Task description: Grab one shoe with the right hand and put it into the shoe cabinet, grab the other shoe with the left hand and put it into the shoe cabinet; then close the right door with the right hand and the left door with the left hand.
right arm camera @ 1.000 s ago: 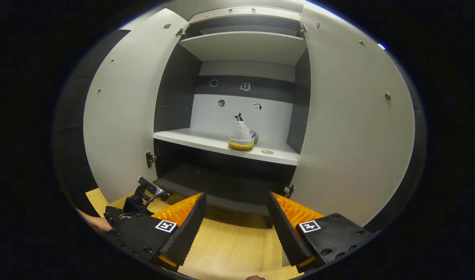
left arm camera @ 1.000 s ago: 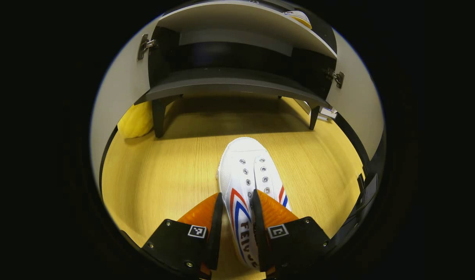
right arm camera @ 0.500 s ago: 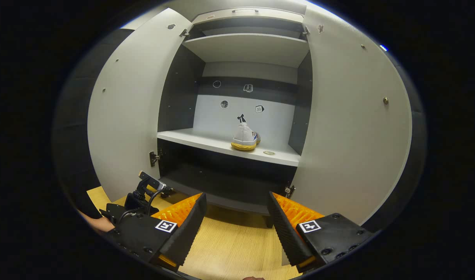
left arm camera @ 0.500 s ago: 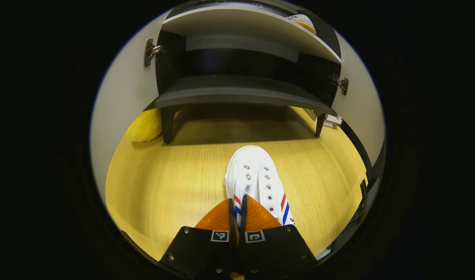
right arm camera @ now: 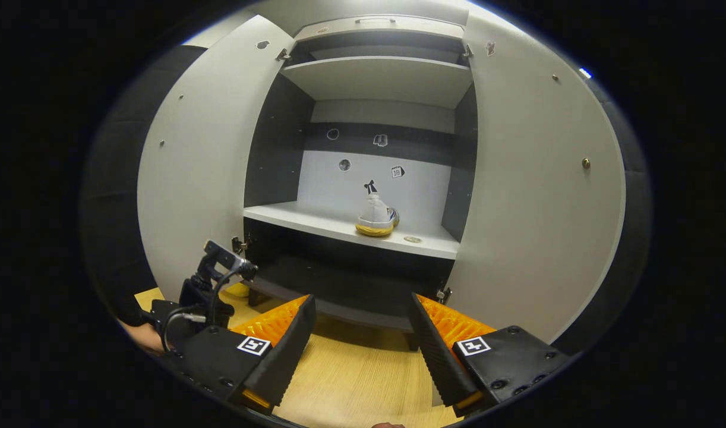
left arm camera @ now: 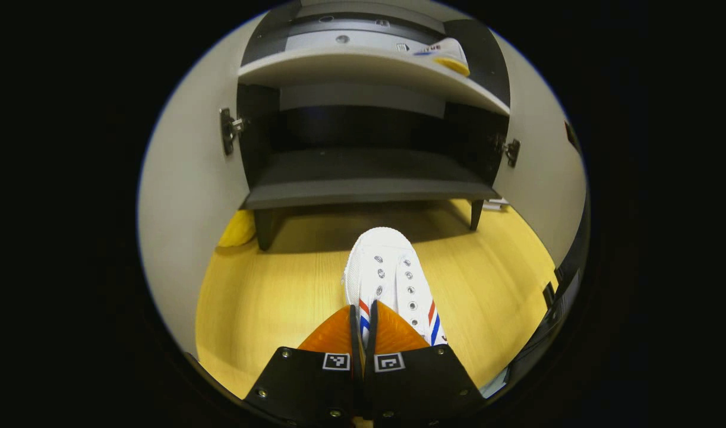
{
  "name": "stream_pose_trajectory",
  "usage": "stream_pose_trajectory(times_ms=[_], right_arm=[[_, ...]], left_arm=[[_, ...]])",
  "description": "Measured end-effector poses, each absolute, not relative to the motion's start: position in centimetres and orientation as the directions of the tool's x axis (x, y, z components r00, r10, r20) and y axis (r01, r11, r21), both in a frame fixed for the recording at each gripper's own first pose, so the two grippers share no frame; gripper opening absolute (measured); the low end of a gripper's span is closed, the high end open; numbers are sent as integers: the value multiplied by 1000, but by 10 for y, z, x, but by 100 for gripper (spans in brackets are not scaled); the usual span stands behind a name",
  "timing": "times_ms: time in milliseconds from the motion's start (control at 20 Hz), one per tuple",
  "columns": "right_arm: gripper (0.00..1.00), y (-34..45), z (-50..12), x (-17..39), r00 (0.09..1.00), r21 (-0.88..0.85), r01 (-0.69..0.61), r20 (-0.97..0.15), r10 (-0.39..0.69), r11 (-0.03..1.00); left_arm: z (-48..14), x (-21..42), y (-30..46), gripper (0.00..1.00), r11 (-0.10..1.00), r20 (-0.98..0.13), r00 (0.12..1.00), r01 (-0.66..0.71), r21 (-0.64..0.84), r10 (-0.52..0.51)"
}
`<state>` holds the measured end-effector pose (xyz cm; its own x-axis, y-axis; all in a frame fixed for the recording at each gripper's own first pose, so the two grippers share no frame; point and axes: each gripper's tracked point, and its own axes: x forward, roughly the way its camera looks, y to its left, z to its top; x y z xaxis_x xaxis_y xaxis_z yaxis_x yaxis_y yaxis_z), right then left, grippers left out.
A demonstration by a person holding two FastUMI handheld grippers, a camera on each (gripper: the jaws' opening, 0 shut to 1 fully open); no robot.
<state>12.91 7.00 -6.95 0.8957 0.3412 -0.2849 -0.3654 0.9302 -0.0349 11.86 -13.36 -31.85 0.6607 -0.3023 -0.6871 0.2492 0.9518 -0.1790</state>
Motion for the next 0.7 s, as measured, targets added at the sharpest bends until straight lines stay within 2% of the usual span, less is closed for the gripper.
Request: stream_pose_trajectory(times_ms=[700], right_arm=[[98, 49, -68, 111, 905, -18, -341, -277, 323, 940]], left_arm=[[-307, 124, -131, 0, 946, -455, 830, 275, -171, -323]])
